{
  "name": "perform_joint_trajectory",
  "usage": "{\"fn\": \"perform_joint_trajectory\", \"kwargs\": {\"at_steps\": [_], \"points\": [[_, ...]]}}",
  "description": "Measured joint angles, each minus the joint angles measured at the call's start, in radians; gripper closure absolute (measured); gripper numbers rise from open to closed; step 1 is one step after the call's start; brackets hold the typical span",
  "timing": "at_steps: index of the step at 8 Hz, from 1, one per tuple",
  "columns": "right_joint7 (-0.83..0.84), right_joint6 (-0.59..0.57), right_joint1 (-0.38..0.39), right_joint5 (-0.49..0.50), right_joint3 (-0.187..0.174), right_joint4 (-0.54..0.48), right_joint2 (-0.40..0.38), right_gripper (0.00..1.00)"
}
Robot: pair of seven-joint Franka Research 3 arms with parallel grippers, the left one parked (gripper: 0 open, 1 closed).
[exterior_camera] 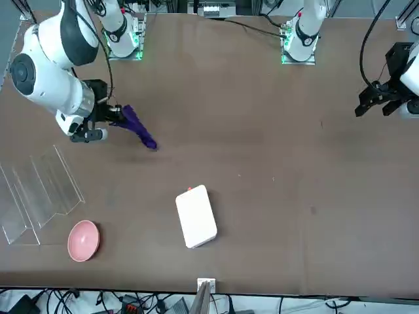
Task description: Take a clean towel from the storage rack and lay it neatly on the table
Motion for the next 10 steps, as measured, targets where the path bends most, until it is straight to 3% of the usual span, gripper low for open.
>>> {"fn": "perform_joint_trajectory", "kwargs": {"at_steps": [2,5,9,10], "points": [[-0.126,0.124,-0.092,0.0,-0.012,-0.106,0.039,0.97],[-0.319,0.274,-0.255,0.0,-0.023,-0.116,0.151,0.97],[-0.327,0.485,-0.258,0.0,-0.016,-0.112,0.295,0.96],[-0.327,0.525,-0.258,0.0,-0.016,-0.105,0.319,0.84]]}}
